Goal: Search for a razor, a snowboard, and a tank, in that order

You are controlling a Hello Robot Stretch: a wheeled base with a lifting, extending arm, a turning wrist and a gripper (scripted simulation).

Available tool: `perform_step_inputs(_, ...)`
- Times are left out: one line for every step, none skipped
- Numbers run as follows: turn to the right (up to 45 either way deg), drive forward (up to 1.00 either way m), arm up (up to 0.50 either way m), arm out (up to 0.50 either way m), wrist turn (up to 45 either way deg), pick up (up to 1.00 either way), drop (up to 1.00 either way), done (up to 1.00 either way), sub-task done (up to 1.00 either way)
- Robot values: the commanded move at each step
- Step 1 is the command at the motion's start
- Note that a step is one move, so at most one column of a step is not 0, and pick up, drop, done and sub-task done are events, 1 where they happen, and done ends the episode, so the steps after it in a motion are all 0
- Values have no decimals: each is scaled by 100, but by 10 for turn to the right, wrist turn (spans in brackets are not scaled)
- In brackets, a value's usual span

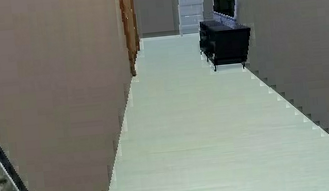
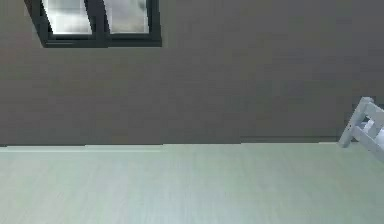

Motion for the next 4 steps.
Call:
perform_step_inputs(0,100,0,0,0,0,0,0,0)
perform_step_inputs(0,100,0,0,0,0,0,0,0)
perform_step_inputs(0,100,0,0,0,0,0,0,0)
perform_step_inputs(30,0,0,0,0,0,0,0,0)
